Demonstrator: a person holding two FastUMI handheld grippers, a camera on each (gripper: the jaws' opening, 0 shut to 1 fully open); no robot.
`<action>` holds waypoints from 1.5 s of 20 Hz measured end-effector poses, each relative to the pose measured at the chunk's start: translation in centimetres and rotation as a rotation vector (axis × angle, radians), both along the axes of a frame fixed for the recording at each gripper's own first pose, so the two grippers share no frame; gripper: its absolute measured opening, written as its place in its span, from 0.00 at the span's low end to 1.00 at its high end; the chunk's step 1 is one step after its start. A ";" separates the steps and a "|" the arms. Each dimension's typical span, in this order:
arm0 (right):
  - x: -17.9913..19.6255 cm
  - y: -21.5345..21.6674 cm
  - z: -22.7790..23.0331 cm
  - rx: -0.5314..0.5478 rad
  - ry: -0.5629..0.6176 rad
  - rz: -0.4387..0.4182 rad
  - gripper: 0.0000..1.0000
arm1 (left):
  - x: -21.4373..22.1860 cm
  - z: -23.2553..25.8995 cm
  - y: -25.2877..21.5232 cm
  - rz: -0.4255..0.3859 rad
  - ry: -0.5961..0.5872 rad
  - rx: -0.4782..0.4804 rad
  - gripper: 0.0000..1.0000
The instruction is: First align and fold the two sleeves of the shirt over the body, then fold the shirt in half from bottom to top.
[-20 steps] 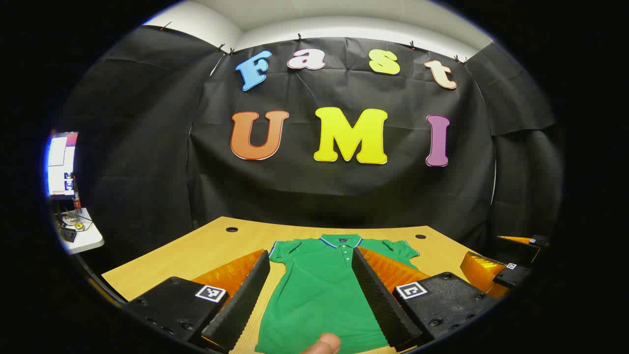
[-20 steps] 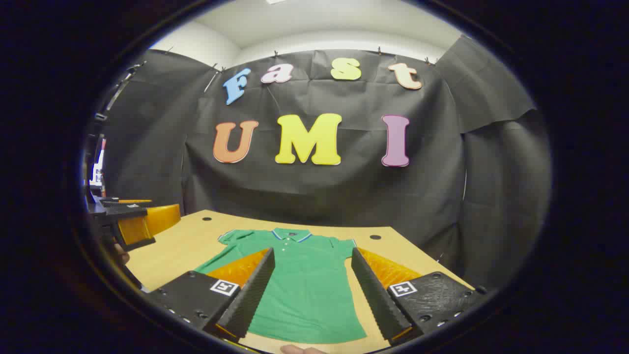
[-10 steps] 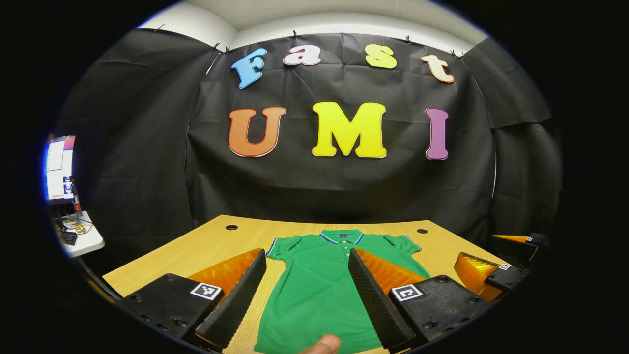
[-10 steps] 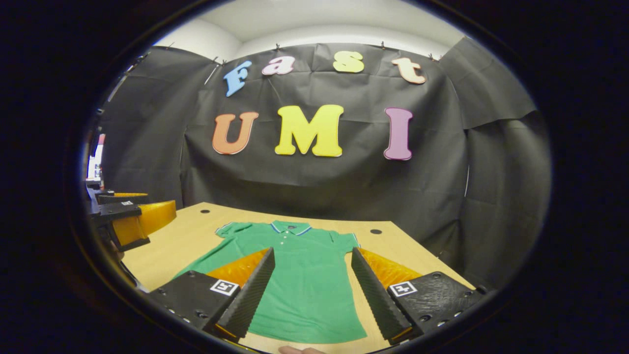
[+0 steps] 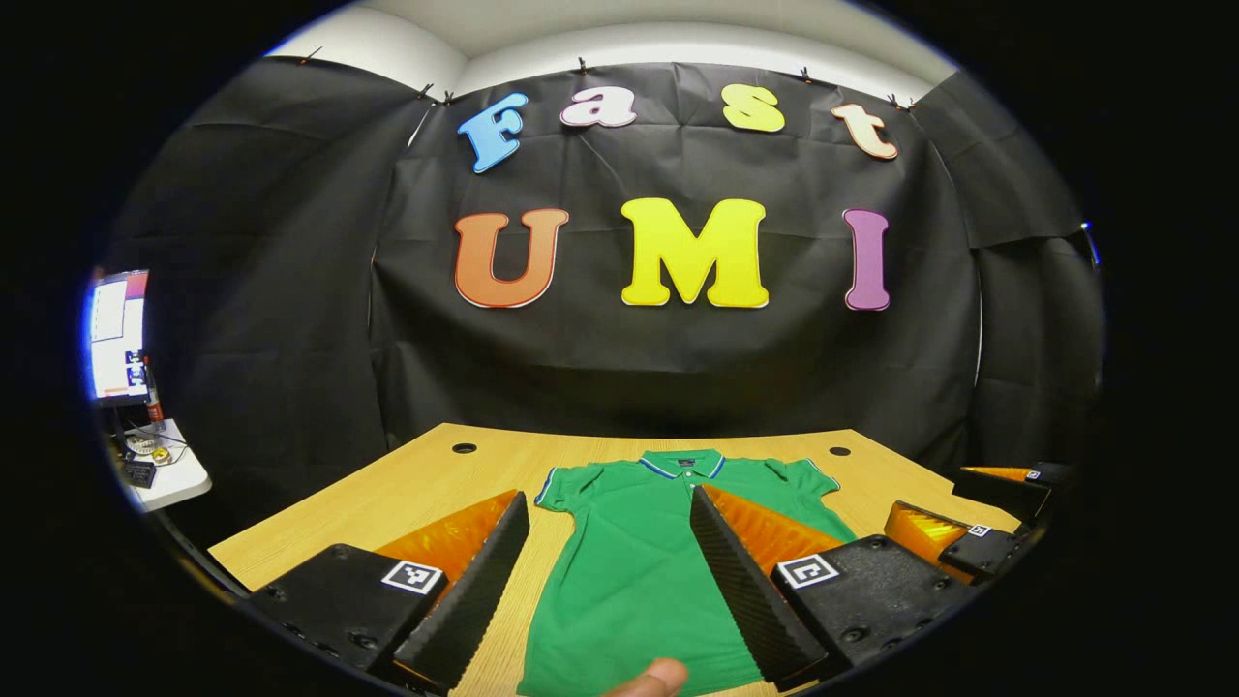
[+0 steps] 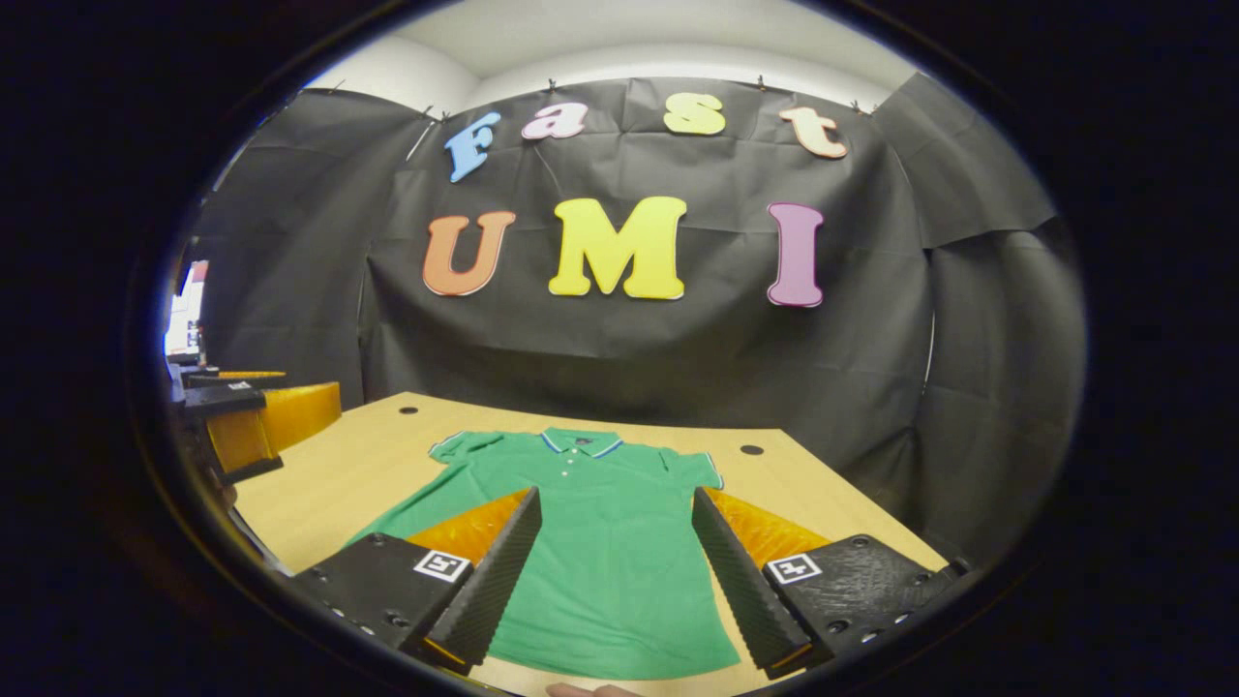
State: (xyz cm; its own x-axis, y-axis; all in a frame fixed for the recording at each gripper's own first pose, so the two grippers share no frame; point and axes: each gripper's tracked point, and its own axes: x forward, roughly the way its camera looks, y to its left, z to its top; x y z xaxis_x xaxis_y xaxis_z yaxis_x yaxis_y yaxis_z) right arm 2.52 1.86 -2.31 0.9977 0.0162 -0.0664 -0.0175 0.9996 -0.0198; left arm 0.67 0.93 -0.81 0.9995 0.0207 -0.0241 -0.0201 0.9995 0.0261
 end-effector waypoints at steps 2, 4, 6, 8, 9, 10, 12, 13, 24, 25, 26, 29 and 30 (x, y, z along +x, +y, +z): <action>0.3 0.0 -0.3 0.000 0.004 -0.004 0.97 | 0.1 0.1 0.1 0.002 0.000 -0.002 1.00; 0.5 0.0 -0.8 0.001 0.011 -0.005 0.95 | 0.2 -0.1 0.2 0.001 0.003 0.001 1.00; 0.8 -0.2 -1.1 -0.001 0.018 -0.009 0.97 | 0.5 -0.4 0.2 0.005 0.008 0.010 1.00; 1.3 -0.8 -1.0 -0.004 0.011 -0.016 0.95 | 0.7 -0.7 0.2 0.008 0.016 0.008 1.00; 1.9 -1.3 -0.6 -0.008 0.000 -0.021 0.97 | 0.8 -0.7 0.2 0.006 0.017 0.003 1.00; 2.7 -2.1 -0.2 -0.018 -0.014 -0.031 0.95 | 0.9 -0.8 0.0 0.004 0.017 0.000 1.00; 4.8 -4.2 0.5 -0.040 -0.031 -0.069 0.95 | 1.1 -0.6 0.1 0.003 0.002 0.021 1.00; 6.0 -5.1 0.8 -0.045 -0.033 -0.077 0.95 | 1.2 -0.4 0.3 0.012 -0.008 0.039 1.00; 27.7 -14.2 -7.7 0.016 0.284 -0.156 0.95 | 3.1 -2.0 2.2 0.082 0.013 -0.003 1.00; 29.4 -14.6 -8.8 0.018 0.312 -0.161 0.97 | 3.4 -2.3 2.2 0.084 0.018 0.000 1.00; 31.0 -15.1 -9.8 0.006 0.327 -0.171 0.95 | 3.5 -2.8 2.2 0.089 0.032 0.008 1.00; 34.8 -15.8 -12.0 -0.009 0.378 -0.178 0.95 | 4.0 -3.1 2.4 0.110 0.041 0.037 1.00; 35.8 -16.1 -12.4 -0.008 0.389 -0.177 0.96 | 4.0 -3.5 2.5 0.112 0.050 0.034 1.00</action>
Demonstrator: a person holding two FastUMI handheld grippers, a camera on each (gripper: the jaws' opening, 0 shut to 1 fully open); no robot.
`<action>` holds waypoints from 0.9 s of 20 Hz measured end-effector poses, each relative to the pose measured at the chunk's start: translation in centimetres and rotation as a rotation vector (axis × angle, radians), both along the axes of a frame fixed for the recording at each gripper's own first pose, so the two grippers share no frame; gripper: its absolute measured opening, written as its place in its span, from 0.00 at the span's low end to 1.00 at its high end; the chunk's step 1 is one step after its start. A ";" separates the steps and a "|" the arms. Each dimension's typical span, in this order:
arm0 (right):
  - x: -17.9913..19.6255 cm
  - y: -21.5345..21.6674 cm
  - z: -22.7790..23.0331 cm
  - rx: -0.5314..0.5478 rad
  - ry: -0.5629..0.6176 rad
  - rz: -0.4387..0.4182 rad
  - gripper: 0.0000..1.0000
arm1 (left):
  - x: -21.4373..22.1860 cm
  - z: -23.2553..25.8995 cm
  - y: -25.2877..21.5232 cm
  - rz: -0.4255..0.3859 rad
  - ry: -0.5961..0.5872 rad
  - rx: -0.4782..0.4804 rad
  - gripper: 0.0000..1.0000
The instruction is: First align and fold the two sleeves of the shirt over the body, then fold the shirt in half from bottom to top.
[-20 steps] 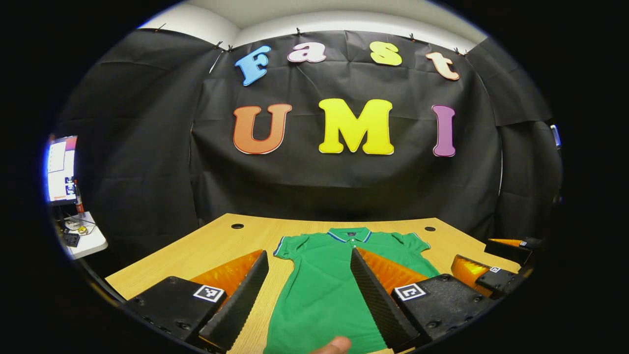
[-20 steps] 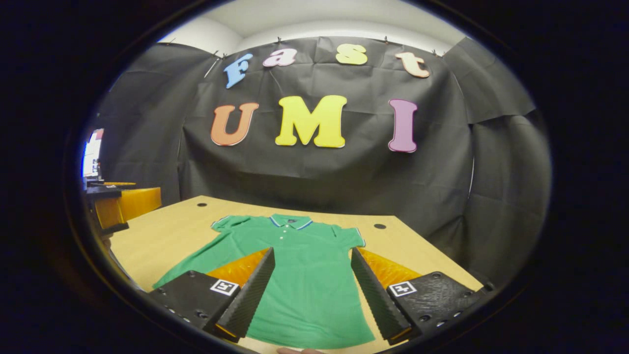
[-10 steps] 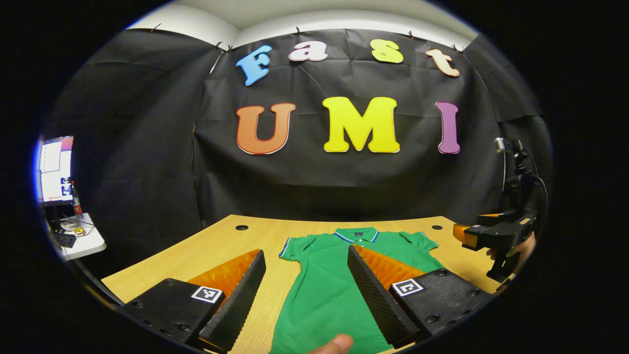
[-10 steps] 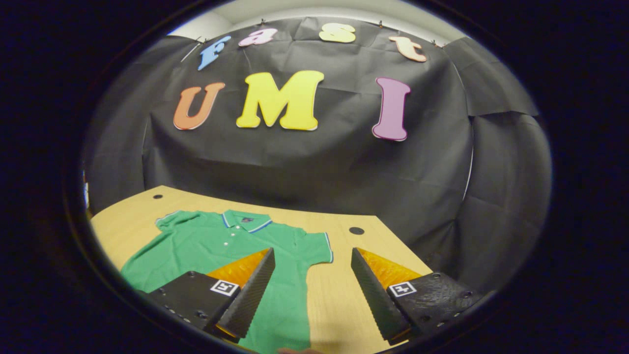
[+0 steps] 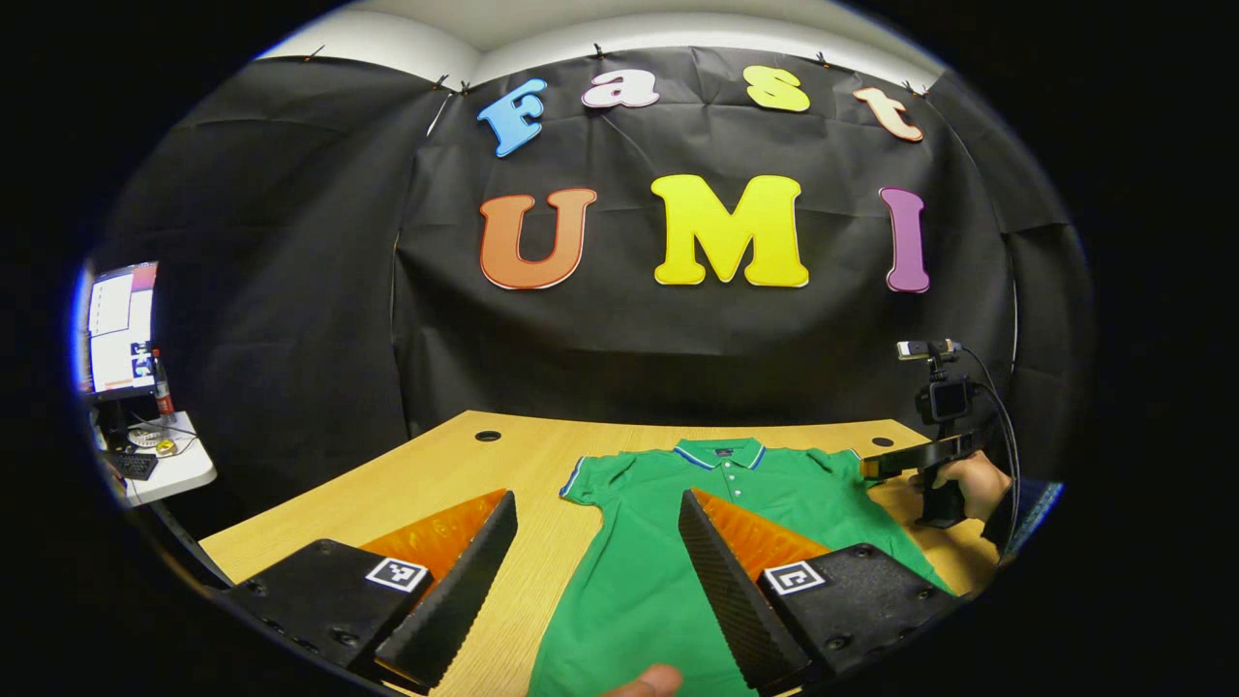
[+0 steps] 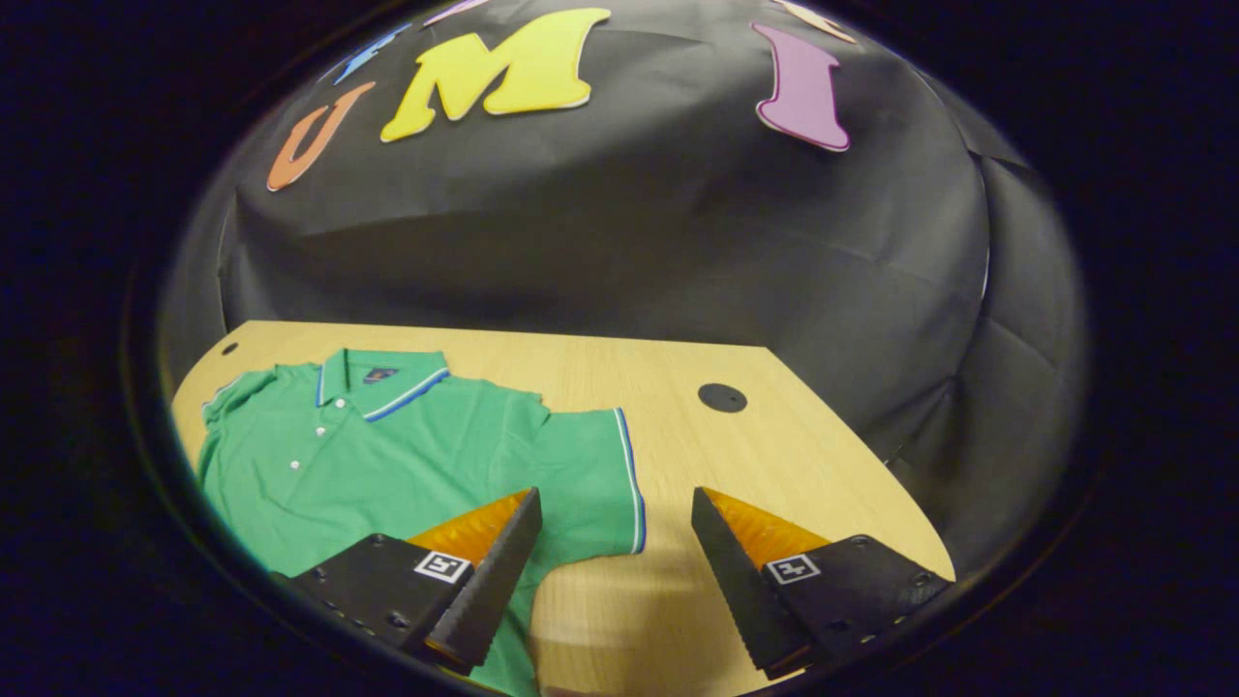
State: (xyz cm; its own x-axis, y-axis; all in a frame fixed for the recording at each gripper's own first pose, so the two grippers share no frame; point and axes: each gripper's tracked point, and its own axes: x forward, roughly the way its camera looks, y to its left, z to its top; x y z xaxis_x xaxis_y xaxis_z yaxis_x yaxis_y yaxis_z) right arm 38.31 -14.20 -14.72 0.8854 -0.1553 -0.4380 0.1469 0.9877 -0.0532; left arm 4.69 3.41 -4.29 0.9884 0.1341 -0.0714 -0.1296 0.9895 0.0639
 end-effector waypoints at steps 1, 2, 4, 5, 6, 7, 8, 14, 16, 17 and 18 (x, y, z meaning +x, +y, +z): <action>0.7 -0.4 -0.1 0.012 0.002 -0.012 0.94 | 0.2 -0.4 -0.1 -0.004 0.008 -0.005 0.94; 1.0 -0.7 -0.2 0.029 0.006 -0.027 0.93 | 0.3 -0.8 -0.4 -0.008 0.019 -0.008 1.00; 1.4 -0.9 -1.3 0.036 0.033 -0.025 0.88 | 0.7 -1.4 -0.3 -0.004 0.034 0.001 1.00; 1.5 -0.8 -2.1 0.036 0.061 -0.014 0.86 | 0.9 -1.6 -0.2 0.004 0.042 0.009 1.00; 1.4 -0.2 -1.6 0.075 0.056 0.003 0.85 | 1.1 -1.8 -0.2 0.010 0.049 0.015 1.00; 1.5 0.1 -1.9 0.101 0.071 0.016 0.75 | 1.2 -2.0 -0.1 0.012 0.055 0.016 1.00; 1.5 0.6 -2.2 0.149 0.075 0.033 0.65 | 1.2 -2.2 -0.2 0.009 0.059 0.012 1.00; 1.4 0.6 -2.1 0.167 0.077 0.025 0.08 | 1.2 -1.9 -0.1 0.015 0.047 0.021 1.00; 1.3 0.7 -1.4 0.089 0.066 0.041 0.02 | 1.3 -1.9 0.0 0.019 0.044 0.025 1.00; 1.3 0.8 -0.7 0.061 0.053 0.047 0.02 | 1.3 -1.9 0.1 0.020 0.046 0.024 1.00; 1.2 1.1 0.2 0.049 0.036 0.053 0.02 | 1.3 -1.9 0.1 0.022 0.048 0.022 1.00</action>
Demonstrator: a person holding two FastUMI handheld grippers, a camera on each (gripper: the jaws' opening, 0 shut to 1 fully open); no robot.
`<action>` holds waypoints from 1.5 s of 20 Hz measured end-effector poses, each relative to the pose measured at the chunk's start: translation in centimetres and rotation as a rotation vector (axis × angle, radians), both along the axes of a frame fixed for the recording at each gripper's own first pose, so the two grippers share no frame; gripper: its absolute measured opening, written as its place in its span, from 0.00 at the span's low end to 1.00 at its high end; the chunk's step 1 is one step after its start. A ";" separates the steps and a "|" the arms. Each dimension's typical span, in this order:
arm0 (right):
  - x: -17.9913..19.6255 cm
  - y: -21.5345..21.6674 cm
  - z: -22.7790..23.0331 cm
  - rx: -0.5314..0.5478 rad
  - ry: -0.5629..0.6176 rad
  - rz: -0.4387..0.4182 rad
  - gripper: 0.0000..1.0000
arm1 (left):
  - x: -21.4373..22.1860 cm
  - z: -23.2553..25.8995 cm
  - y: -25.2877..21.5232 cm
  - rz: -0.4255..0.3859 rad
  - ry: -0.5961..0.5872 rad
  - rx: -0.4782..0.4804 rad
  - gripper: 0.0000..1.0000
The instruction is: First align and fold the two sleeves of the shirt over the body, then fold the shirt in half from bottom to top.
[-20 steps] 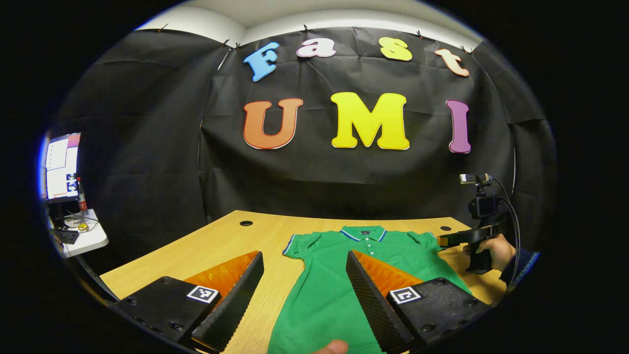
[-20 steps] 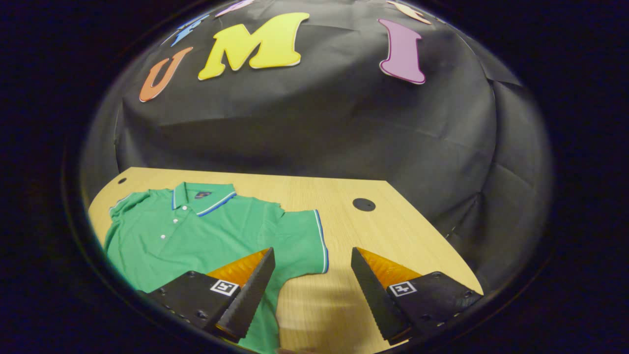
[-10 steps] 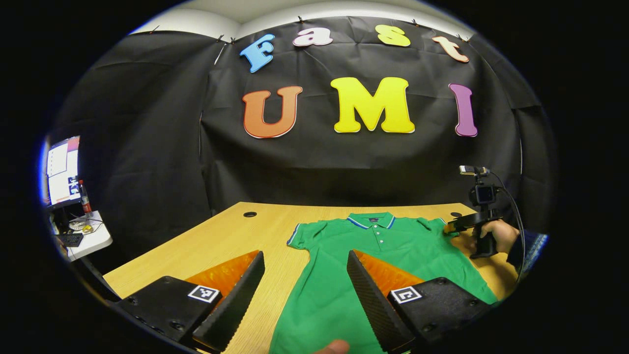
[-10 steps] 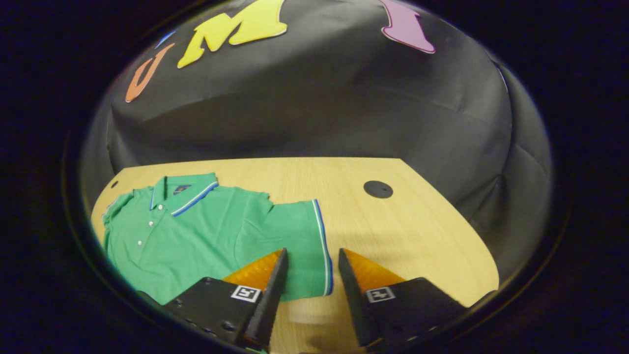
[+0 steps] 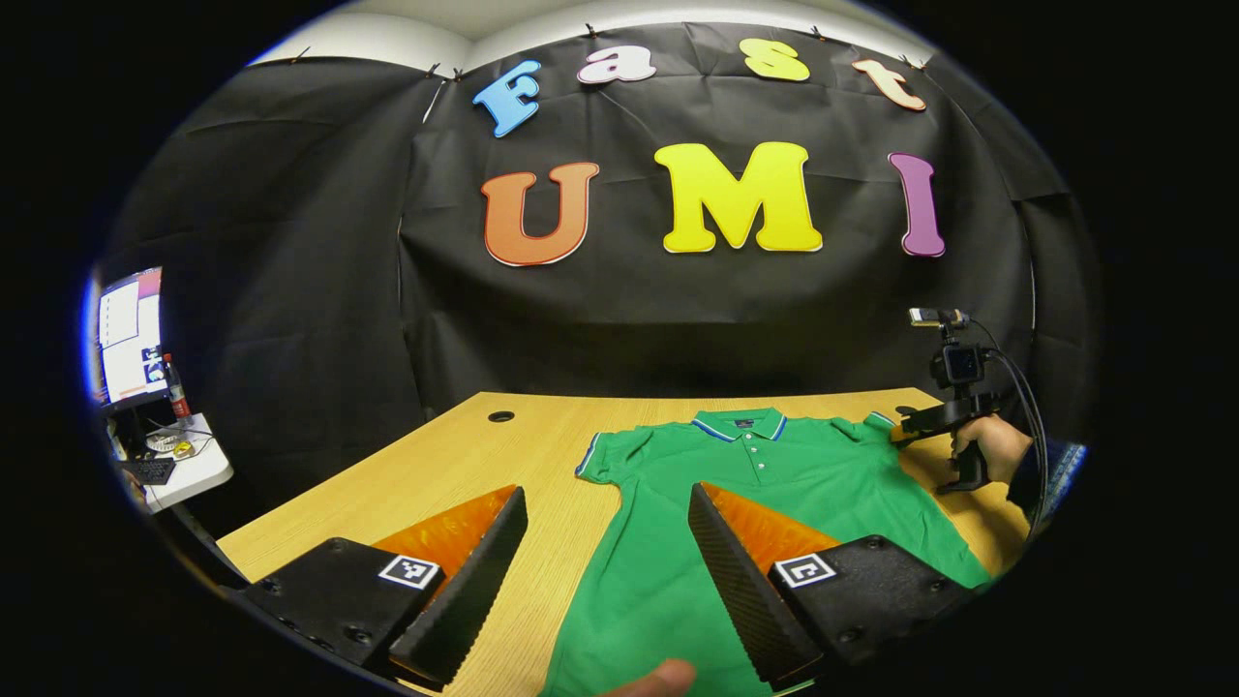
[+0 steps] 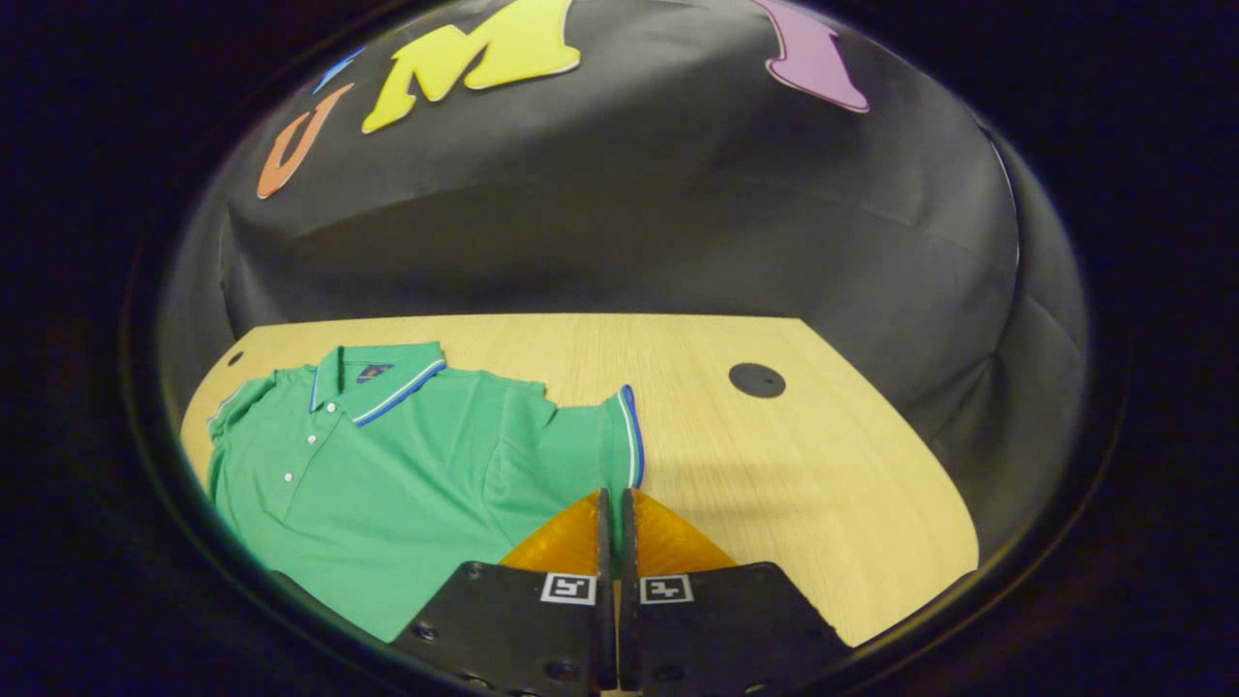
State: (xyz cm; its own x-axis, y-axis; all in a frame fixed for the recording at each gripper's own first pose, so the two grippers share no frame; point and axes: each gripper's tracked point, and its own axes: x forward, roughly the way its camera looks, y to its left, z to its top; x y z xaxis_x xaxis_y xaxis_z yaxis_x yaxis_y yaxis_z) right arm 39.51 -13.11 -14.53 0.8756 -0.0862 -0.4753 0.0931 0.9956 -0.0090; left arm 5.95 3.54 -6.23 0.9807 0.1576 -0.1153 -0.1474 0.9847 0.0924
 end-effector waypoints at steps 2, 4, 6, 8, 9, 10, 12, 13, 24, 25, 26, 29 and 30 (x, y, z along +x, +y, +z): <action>-0.1 0.5 1.8 -0.042 -0.043 0.009 0.02 | -0.1 0.0 0.1 0.004 0.003 -0.004 1.00; -0.4 1.9 3.7 -0.109 -0.091 0.056 0.02 | -0.1 0.1 0.2 0.009 -0.002 -0.005 1.00; -0.5 3.8 5.1 -0.186 -0.140 0.102 0.02 | -0.2 0.2 0.7 0.020 -0.005 -0.001 1.00; -1.5 8.2 6.6 -0.142 -0.176 0.178 0.02 | -0.4 0.6 1.0 0.022 -0.009 -0.004 1.00; -1.8 11.0 7.8 -0.085 -0.197 0.222 0.16 | -0.5 0.7 1.0 0.021 -0.010 -0.008 1.00; -2.9 13.4 9.2 -0.024 -0.221 0.260 0.29 | -0.5 0.7 1.0 0.022 -0.012 -0.011 1.00; -3.9 14.9 11.3 0.029 -0.264 0.261 0.57 | -0.6 1.0 1.2 0.027 -0.018 -0.010 1.00; -4.7 15.3 12.6 0.033 -0.280 0.252 0.69 | -0.6 1.1 1.5 0.031 -0.022 -0.009 1.00; -18.2 15.4 16.7 -0.012 -0.461 0.186 0.95 | -0.1 1.3 3.4 0.091 -0.024 -0.015 1.00; -19.7 15.0 15.8 -0.008 -0.453 0.192 0.95 | 0.2 1.3 3.2 0.087 -0.023 -0.038 1.00; -21.1 14.6 14.9 0.003 -0.447 0.190 0.96 | 0.6 1.2 2.9 0.076 -0.020 -0.065 1.00; -24.2 13.2 13.4 -0.016 -0.466 0.210 0.96 | 3.3 1.1 1.8 0.041 0.034 -0.151 1.00; -24.6 12.6 12.9 -0.048 -0.466 0.213 0.95 | 4.6 1.3 1.3 0.026 0.052 -0.172 1.00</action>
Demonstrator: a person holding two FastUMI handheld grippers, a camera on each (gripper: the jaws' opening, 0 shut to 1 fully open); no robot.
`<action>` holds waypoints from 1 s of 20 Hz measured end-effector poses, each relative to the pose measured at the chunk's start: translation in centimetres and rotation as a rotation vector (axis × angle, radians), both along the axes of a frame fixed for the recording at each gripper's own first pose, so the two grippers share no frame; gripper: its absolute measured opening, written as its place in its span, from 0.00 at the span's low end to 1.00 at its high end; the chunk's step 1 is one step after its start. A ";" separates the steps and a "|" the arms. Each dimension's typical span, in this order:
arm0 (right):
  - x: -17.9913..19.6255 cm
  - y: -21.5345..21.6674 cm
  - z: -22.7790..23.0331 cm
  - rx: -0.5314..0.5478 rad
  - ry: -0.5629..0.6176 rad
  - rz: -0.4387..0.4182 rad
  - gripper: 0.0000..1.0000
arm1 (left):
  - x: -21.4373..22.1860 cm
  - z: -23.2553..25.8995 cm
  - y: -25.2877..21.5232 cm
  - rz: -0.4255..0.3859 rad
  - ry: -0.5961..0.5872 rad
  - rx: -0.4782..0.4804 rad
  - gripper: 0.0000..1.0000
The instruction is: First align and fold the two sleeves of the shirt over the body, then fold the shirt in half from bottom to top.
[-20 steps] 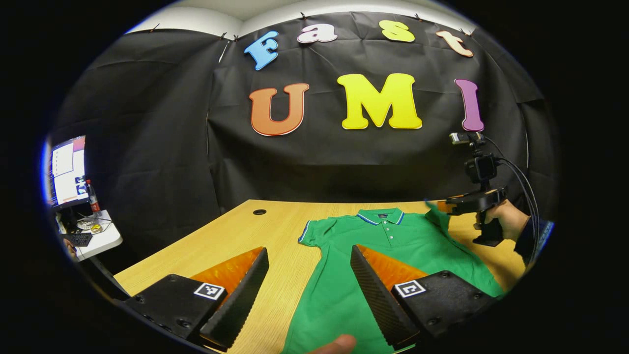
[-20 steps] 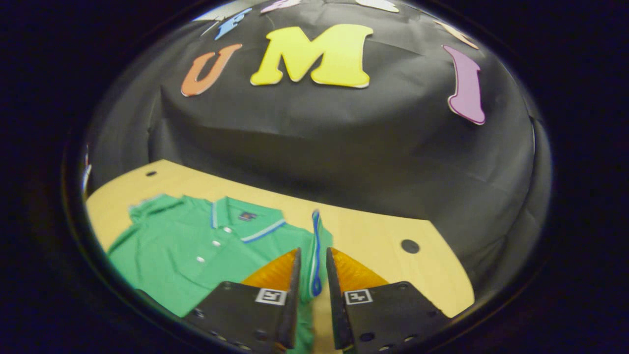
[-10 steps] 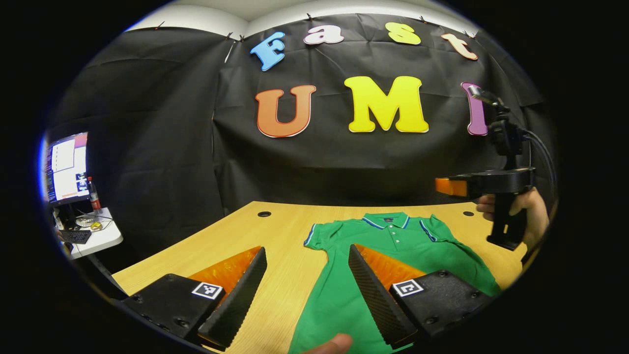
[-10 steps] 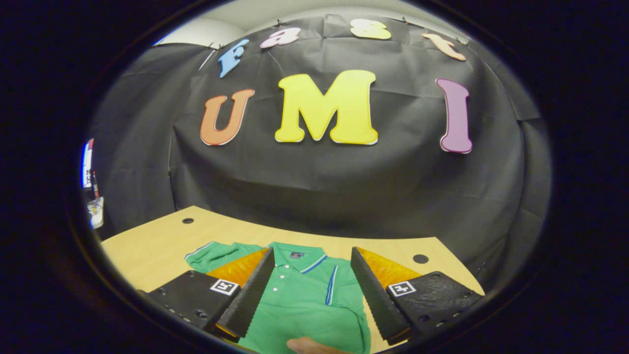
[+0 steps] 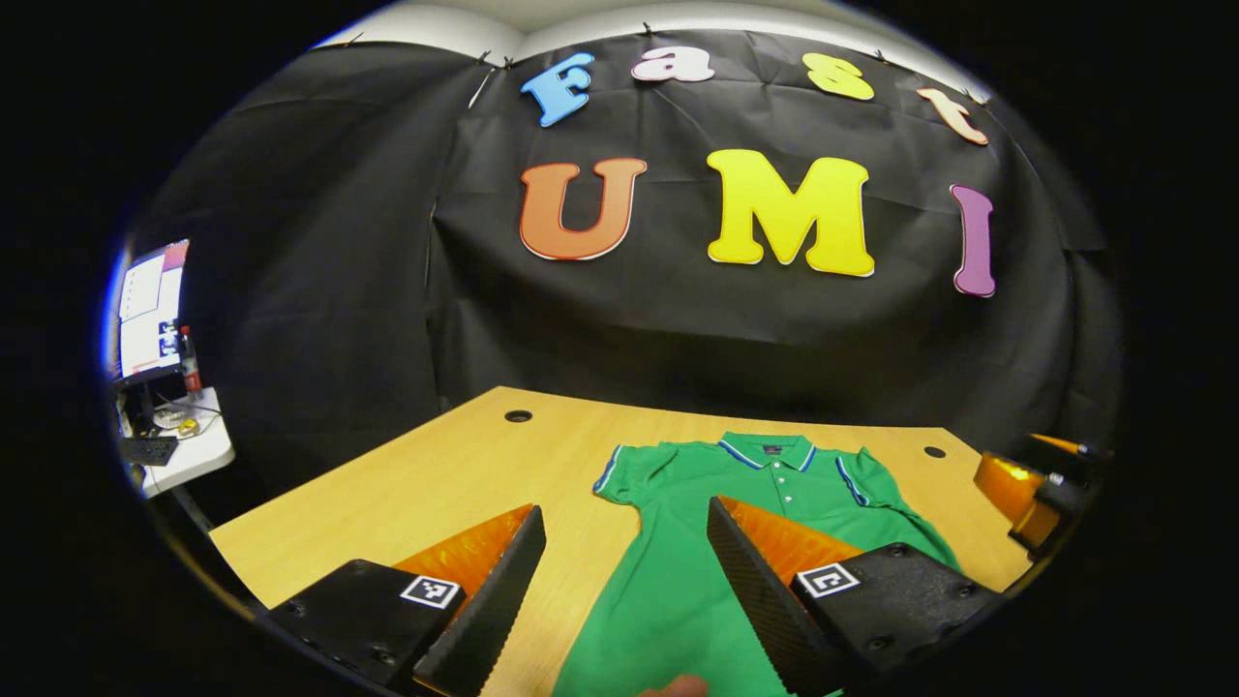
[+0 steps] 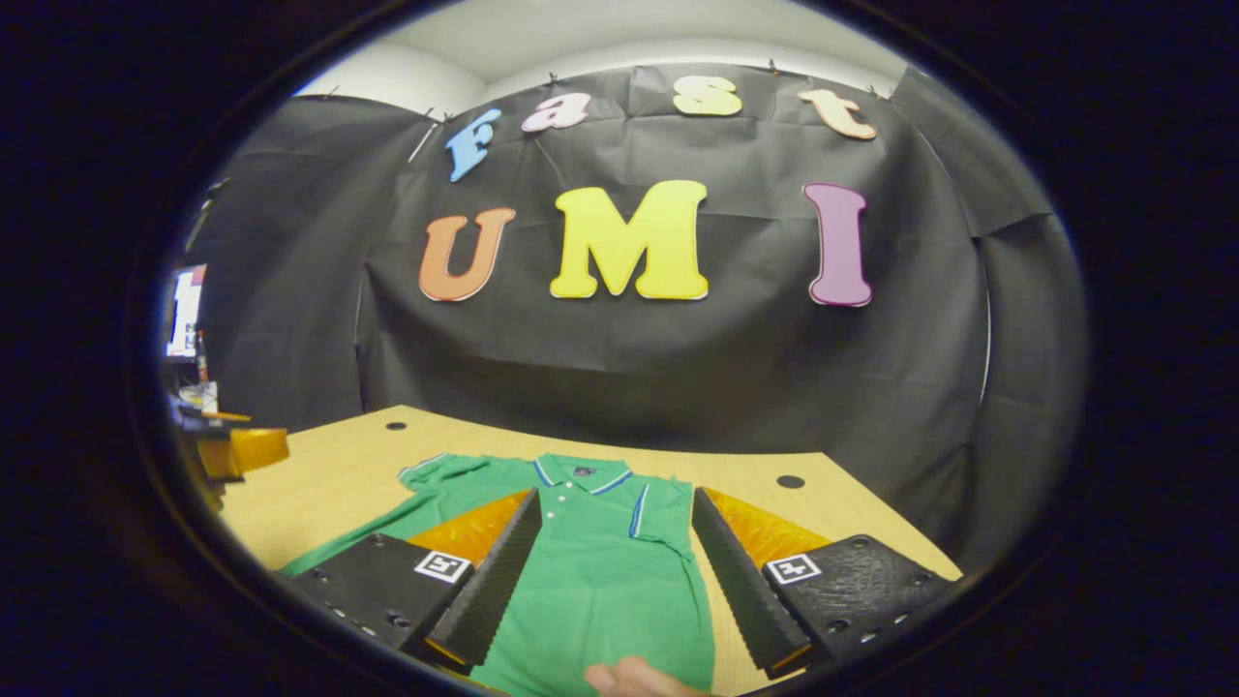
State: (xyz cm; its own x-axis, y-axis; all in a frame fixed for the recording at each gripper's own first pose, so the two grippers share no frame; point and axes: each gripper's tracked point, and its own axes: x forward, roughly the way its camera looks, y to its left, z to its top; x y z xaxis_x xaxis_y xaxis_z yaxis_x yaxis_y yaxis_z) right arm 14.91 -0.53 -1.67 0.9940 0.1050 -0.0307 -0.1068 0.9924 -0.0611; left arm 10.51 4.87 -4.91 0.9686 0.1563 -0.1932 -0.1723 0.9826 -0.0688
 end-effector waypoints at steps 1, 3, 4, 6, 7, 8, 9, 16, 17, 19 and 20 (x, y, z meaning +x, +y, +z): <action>-0.4 -0.4 -0.1 -0.021 -0.015 0.005 0.95 | 1.5 0.4 -0.4 -0.017 0.012 -0.019 1.00; -0.9 -1.2 -0.4 -0.026 -0.017 0.005 0.95 | 5.1 0.7 0.4 -0.001 0.024 -0.032 1.00; -1.2 -1.4 -1.1 -0.021 -0.009 0.018 0.96 | 7.1 0.3 0.5 -0.001 0.042 -0.025 1.00; -1.9 -1.1 -1.7 -0.022 -0.012 0.069 0.97 | 11.6 -0.9 1.2 -0.027 0.081 -0.001 1.00; -2.2 -1.2 -1.7 -0.029 -0.024 0.088 0.97 | 13.8 -1.8 1.8 -0.042 0.110 0.021 1.00; -2.2 -1.1 -1.8 -0.046 -0.045 0.112 0.95 | 15.7 -3.0 2.4 -0.061 0.140 0.016 1.00; -2.0 -1.2 -1.9 -0.074 -0.065 0.130 0.95 | 17.6 -4.2 2.4 -0.097 0.168 0.001 1.00; -0.5 -4.3 -2.1 0.033 -0.061 0.097 0.97 | 25.6 -12.3 6.6 -0.149 0.327 0.057 1.00; -0.4 -4.3 -2.1 0.067 -0.052 0.106 0.95 | 26.2 -13.1 7.0 -0.146 0.345 0.067 1.00; -0.4 -4.8 -1.3 0.106 -0.060 0.112 0.95 | 27.3 -14.3 8.2 -0.139 0.370 0.114 1.00; -0.4 -4.9 -1.2 0.119 -0.065 0.112 0.95 | 27.5 -14.6 8.2 -0.141 0.385 0.107 0.94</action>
State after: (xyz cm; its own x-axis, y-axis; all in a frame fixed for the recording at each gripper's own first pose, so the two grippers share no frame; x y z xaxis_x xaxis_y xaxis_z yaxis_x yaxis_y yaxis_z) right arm 14.55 -5.44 -2.83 0.9753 0.2143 0.0528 -0.2167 0.9751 0.0459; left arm 37.98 13.08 -19.50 0.8424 0.0662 -0.5347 -0.0287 0.9965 0.0781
